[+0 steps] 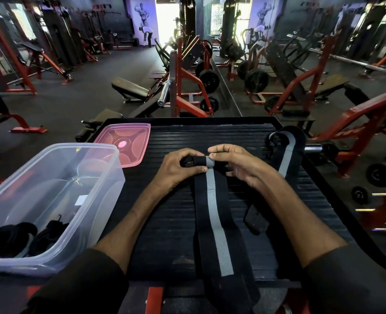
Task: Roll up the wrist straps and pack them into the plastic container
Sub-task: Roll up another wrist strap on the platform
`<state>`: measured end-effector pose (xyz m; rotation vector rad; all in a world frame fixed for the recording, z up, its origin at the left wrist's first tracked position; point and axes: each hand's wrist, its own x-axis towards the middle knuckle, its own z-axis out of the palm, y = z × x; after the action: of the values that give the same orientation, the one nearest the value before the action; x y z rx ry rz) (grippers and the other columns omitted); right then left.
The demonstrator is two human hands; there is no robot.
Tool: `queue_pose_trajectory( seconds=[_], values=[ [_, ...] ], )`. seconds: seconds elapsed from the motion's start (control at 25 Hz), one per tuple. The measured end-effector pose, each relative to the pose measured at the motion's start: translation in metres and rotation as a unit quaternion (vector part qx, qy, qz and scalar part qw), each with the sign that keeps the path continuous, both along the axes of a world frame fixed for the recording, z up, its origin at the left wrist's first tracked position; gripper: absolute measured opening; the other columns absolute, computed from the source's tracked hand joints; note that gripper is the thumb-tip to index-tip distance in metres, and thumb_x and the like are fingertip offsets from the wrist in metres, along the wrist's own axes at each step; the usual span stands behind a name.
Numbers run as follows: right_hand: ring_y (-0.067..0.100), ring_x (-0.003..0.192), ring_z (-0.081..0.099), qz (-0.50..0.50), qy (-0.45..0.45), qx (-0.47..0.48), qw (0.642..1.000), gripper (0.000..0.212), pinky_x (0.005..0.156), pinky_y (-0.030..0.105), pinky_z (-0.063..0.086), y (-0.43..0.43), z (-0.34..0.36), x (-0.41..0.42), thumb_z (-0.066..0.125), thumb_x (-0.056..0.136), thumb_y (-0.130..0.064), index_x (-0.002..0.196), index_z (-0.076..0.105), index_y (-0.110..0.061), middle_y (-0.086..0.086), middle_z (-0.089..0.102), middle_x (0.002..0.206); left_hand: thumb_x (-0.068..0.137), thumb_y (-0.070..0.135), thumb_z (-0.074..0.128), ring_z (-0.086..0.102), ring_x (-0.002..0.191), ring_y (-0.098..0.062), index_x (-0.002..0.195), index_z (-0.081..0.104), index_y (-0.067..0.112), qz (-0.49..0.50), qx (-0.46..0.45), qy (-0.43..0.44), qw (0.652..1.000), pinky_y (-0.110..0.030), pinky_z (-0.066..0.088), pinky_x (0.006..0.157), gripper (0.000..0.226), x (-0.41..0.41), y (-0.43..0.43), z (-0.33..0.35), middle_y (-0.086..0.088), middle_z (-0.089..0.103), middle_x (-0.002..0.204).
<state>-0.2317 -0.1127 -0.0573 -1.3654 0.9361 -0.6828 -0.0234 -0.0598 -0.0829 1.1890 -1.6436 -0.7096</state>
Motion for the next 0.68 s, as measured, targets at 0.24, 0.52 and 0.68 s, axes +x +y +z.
queue_pose_trajectory(
  seconds=[0.24, 0.52, 0.68],
  values=[
    [0.011, 0.097, 0.062, 0.020, 0.074, -0.105, 0.992, 0.026, 0.083, 0.032, 0.047, 0.001, -0.011, -0.003, 0.071, 0.092, -0.043, 0.110, 0.074, -0.025, -0.003, 0.073, 0.101, 0.077, 0.012, 0.085, 0.067, 0.098, 0.000, 0.109, 0.071, 0.013, 0.016, -0.005, -0.021, 1.000, -0.017, 0.050, 0.088, 0.035, 0.004, -0.003, 0.000, 0.004, 0.072, 0.107],
    [0.018, 0.080, 0.060, 0.026, 0.035, -0.146, 0.988, 0.028, 0.070, 0.023, 0.049, -0.001, -0.021, 0.000, 0.081, 0.083, -0.005, 0.110, 0.072, -0.010, 0.007, 0.070, 0.093, 0.089, 0.011, 0.073, 0.068, 0.091, 0.000, 0.123, 0.065, 0.009, -0.064, 0.153, 0.037, 0.986, -0.015, 0.053, 0.067, 0.035, 0.007, -0.002, -0.004, -0.005, 0.070, 0.110],
    [0.011, 0.093, 0.065, 0.033, -0.021, -0.039, 0.998, 0.032, 0.084, 0.033, 0.044, 0.000, -0.009, 0.001, 0.072, 0.086, 0.001, 0.108, 0.071, -0.021, -0.002, 0.073, 0.106, 0.078, 0.004, 0.082, 0.069, 0.098, -0.005, 0.115, 0.069, 0.010, -0.036, 0.095, 0.044, 0.994, -0.020, 0.053, 0.081, 0.039, 0.007, -0.007, -0.008, 0.002, 0.073, 0.107]
  ],
)
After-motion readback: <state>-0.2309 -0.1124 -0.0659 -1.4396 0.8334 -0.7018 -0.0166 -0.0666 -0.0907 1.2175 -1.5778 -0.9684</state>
